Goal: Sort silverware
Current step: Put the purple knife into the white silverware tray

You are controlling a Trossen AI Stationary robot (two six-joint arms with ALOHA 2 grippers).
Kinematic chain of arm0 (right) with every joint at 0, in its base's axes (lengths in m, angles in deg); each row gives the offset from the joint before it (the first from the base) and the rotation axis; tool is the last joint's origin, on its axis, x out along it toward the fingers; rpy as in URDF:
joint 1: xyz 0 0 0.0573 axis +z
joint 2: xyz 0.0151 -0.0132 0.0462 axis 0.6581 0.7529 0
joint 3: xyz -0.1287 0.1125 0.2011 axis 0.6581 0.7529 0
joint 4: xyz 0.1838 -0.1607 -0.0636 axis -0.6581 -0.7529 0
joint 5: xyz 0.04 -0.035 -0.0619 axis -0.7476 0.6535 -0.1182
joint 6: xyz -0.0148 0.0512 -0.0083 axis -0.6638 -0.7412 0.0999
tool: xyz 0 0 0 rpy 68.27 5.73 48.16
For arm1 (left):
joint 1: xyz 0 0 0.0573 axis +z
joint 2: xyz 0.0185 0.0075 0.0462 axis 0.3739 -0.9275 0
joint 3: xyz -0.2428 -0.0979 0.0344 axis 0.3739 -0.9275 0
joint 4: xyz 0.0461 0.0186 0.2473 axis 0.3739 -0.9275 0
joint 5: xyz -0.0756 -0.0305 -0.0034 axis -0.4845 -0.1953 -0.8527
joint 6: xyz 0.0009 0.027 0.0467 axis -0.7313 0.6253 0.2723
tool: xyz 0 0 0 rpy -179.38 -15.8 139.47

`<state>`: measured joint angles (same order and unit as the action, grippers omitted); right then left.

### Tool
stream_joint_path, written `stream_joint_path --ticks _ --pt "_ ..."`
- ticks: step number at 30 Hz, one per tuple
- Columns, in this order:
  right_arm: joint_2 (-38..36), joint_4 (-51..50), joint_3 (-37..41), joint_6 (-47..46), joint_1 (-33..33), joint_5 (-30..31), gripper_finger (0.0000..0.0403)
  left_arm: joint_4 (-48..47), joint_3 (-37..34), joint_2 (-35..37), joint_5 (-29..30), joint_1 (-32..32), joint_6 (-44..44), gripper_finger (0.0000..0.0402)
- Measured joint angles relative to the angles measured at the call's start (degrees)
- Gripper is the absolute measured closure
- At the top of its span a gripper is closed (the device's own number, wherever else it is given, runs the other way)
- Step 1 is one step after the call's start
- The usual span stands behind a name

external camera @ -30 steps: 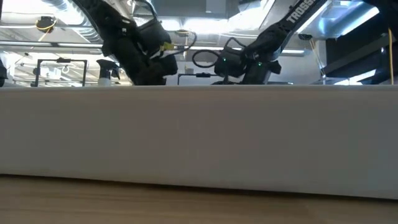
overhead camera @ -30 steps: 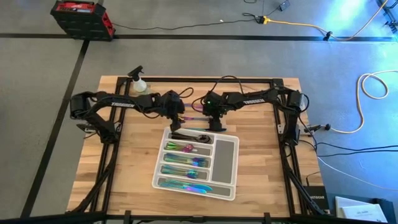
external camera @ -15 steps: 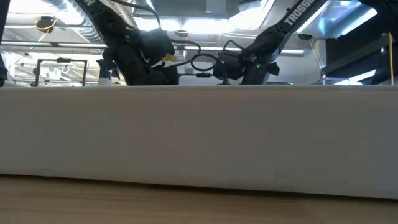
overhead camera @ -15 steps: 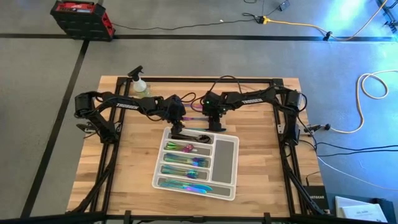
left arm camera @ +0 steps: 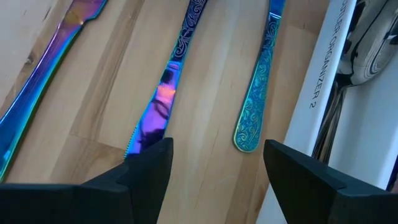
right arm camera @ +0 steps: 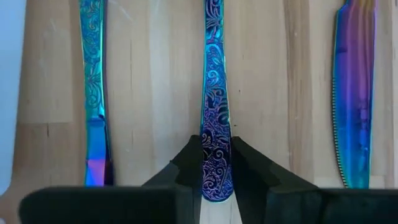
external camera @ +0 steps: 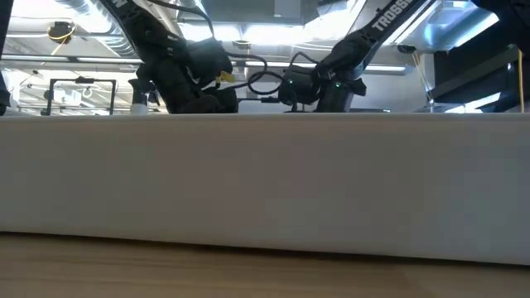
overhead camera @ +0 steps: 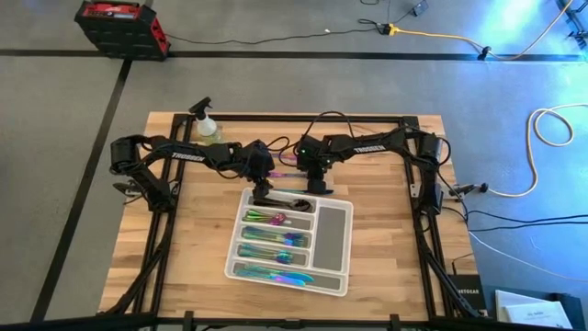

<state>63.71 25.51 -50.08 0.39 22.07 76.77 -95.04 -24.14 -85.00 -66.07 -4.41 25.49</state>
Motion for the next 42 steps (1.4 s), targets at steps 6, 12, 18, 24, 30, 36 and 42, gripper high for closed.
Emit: stream_joint_path --ticks 6,12,18,24,30,36,42 --pt "-0.1 -1.4 -1.6 0.0 -0.1 0.4 0.0354 0.0 0.0 0.0 -0.4 0.0 -0.2 0.0163" --pt "-1.8 -1.4 -1.8 0.0 -0.1 0.8 0.0353 0.0 0.0 0.0 -0.9 0.0 -0.2 0.0163" --pt "-1.6 -1.2 -1.8 2.7 0.0 -0.1 0.0345 0.0 0.0 0.0 -0.9 0.0 -0.2 0.0163" --pt "-1.1 -3.5 -1.8 3.1 0.0 1.6 0.0298 0.0 0.0 0.0 -1.0 0.0 -0.2 0.0163" --pt "-0.6 -3.9 -1.8 3.6 -0.1 2.9 0.028 0.0 0.0 0.0 -1.0 0.0 0.0 0.0163" --pt "-0.4 -4.0 -1.8 2.8 0.9 0.7 0.0279 0.0 0.0 0.0 -1.0 0.0 -0.2 0.0163" --pt "-0.1 -4.0 -1.9 1.5 1.1 0.3 0.0279 0.0 0.0 0.0 -1.1 0.0 0.0 0.0163"
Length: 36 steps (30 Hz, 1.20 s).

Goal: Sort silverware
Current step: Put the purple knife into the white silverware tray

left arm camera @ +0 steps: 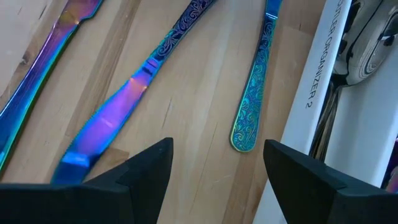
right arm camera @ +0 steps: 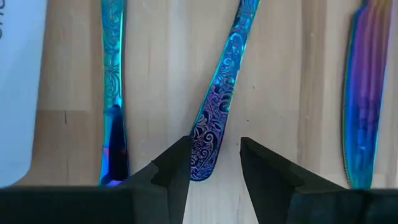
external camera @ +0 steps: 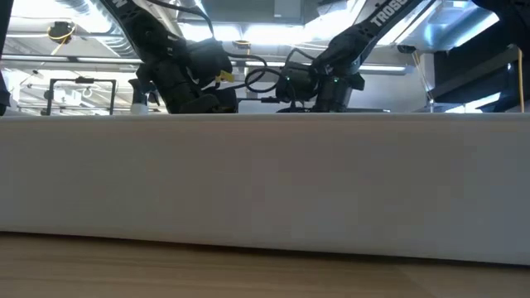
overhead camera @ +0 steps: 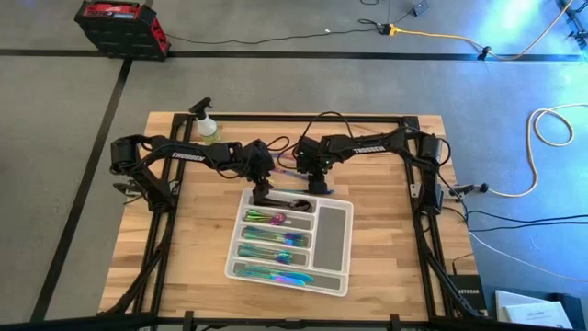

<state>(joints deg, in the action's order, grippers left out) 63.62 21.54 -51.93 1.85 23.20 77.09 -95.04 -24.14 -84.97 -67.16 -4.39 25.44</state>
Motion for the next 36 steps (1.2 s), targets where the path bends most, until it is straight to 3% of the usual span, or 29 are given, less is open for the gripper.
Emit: stream_joint_path --ticks 19,31,36 --pt "-0.6 0.2 0.0 -6.5 0.8 -2.3 0.0279 0.6 0.0 0.0 1.6 0.1 1.0 0.0163" --pt "3.2 2.8 -0.3 -9.1 0.7 -3.1 0.028 1.0 0.0 -0.3 1.7 1.3 1.6 0.0163" --pt "3.3 2.4 -0.3 -9.1 0.7 -2.3 0.0299 1.1 0.0 -0.3 1.5 1.3 1.6 0.0163"
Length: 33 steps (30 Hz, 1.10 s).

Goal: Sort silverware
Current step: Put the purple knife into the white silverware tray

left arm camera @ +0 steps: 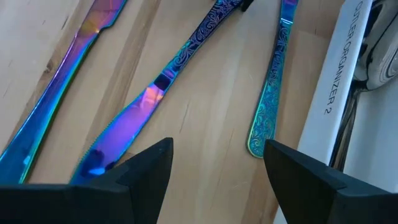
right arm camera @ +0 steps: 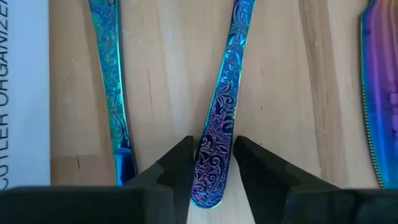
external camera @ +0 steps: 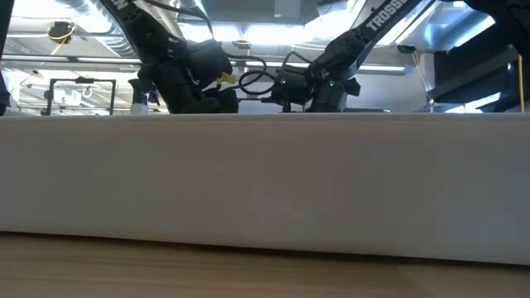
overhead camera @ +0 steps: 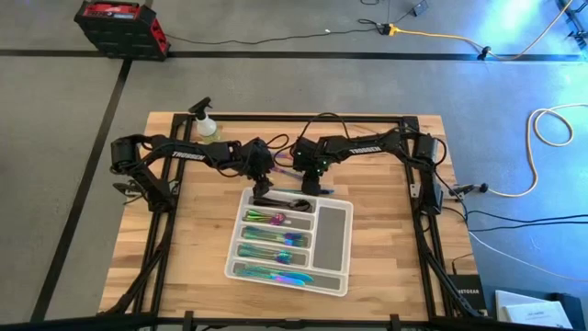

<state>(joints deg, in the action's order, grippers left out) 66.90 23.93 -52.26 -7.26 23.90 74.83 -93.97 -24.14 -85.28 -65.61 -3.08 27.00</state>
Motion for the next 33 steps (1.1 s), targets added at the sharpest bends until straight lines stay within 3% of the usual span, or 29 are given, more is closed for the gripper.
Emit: stream_joint_path --ticks 9,33 --pt "-0.1 -0.4 0.2 0.0 0.0 0.2 0.0351 0.0 0.0 0.0 0.0 0.0 -0.6 0.0163" --pt "-4.2 -4.1 0.5 0.1 0.0 1.4 0.0351 0.0 0.0 0.0 0.4 0.0 -1.1 0.0163"
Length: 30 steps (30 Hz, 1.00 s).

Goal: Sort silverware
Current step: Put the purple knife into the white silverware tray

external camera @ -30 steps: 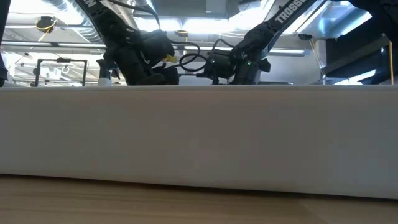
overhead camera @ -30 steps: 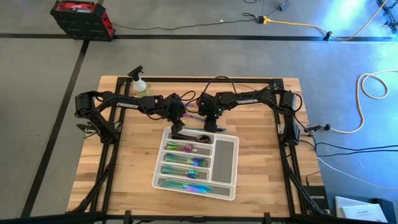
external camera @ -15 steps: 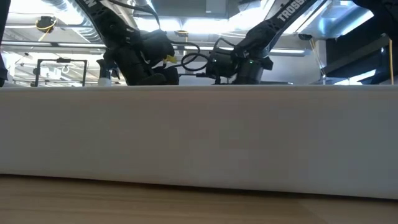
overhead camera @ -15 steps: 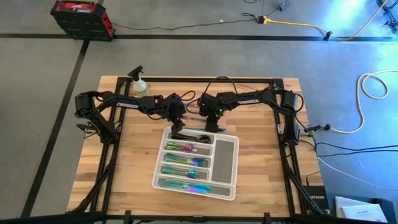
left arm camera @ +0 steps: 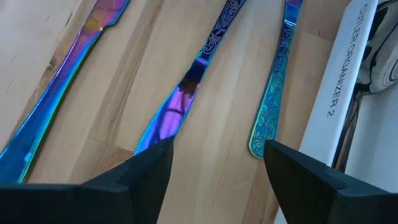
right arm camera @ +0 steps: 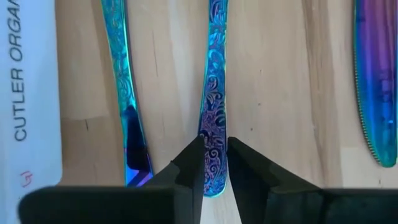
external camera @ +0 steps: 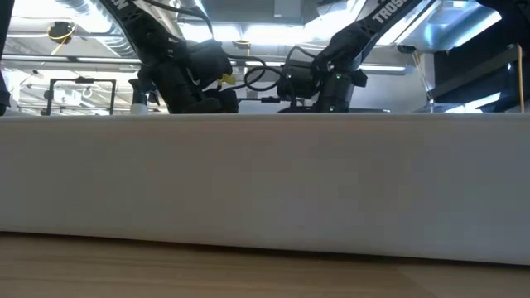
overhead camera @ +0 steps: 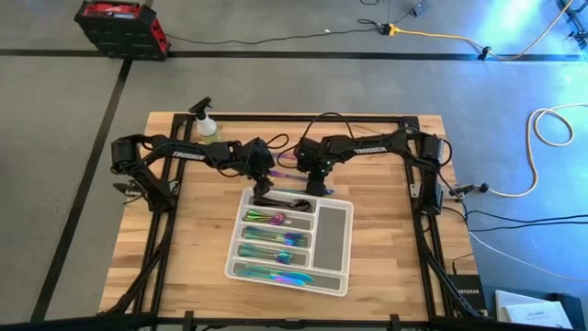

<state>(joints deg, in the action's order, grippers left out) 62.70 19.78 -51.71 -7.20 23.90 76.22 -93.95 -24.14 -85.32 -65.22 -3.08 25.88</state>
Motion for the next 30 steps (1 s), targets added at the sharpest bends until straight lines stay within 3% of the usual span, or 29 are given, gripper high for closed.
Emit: stream_joint_path --ticks 14,30 --pt "0.1 2.1 -0.2 0.3 0.0 -1.0 0.0269 0.0 0.0 0.0 0.0 0.0 0.0 0.0163" --pt "2.8 1.5 -0.4 1.2 0.0 -0.3 0.0285 0.2 0.0 0.0 0.1 0.0 0.0 0.0163"
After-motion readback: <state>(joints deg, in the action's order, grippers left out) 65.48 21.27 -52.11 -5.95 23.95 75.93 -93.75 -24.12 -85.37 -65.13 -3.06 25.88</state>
